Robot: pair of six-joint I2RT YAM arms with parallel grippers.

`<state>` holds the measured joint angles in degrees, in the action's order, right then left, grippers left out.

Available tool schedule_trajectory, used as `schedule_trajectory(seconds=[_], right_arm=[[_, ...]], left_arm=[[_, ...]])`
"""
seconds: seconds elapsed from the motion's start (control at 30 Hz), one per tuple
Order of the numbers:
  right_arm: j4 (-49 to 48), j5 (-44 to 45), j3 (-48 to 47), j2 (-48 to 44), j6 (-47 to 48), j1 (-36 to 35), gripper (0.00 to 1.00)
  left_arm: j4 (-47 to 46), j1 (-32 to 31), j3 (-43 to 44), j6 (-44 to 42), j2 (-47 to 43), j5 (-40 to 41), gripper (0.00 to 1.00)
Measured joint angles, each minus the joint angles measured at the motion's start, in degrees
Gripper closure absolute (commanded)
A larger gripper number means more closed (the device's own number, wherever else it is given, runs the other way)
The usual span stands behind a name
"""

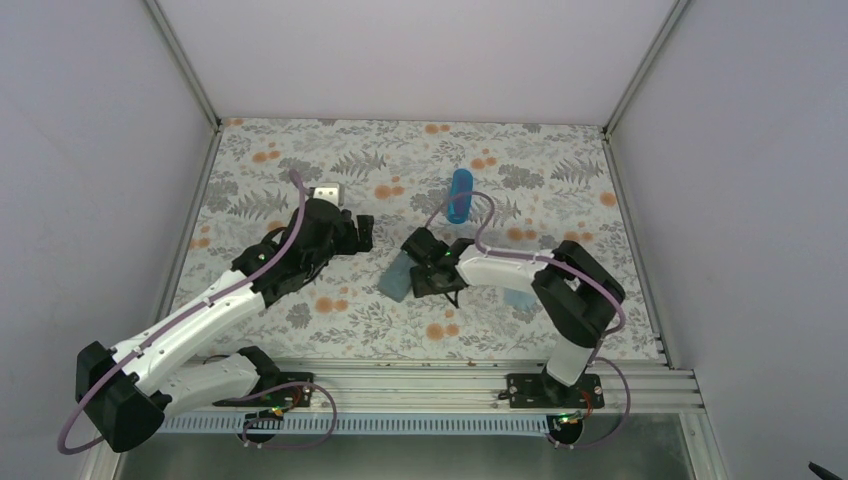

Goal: Organize the sunglasses
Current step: Adjust the sunglasses case at the center of the board.

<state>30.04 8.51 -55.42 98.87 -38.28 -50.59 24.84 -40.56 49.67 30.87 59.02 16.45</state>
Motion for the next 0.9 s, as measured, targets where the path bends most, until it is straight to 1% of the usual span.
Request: schedule_trajectory(seconds=[0.17,0.27,0.37,0.47,0.57,0.63,0.7,0.77,0.9], right_arm=[[-0.6,-2.0,-6.1,4.3,1.0,-2.8,0.32],[-1.0,-2.2,-8.2,4.8,0.7,-3.5,0.30],[-1.7,-1.3,-8.2,2.8,-0.2,-3.7,0.26],[-2.2,0.4,-6.8,-1.8,-0.9,-3.5,0.21],[-2.8,1.0,-6.4,-6.1,0.0,-1.6,0.21],[-4.1,0.4,-6.6,-6.5,2.1,1.0,0.22],[-4.3,0.0,-8.0,-4.4,4.6,4.2,0.22],[-4.3,0.1,-11.4,0.2,7.3,6.6,0.23],[-4.2,0.1,-17.5,9.0,11.9,9.1,0.24]], left_arm=[[1.3,0.1,0.7,-0.2,-0.2,3.4,0.00],[1.9,0.3,1.4,-0.2,-0.3,4.4,0.00],[2.3,0.6,1.5,-0.2,-0.4,4.6,0.00],[2.8,1.2,1.5,-0.1,-0.4,4.4,0.00],[3.1,2.2,1.4,0.7,-0.4,3.7,0.00],[3.0,2.8,0.8,1.6,-0.4,2.6,0.03],[2.8,3.2,-0.4,2.6,-0.4,1.4,0.06],[2.6,3.5,-2.0,3.5,-0.4,-0.3,0.10],[1.1,3.6,-5.9,5.5,-0.4,-4.3,0.13]])
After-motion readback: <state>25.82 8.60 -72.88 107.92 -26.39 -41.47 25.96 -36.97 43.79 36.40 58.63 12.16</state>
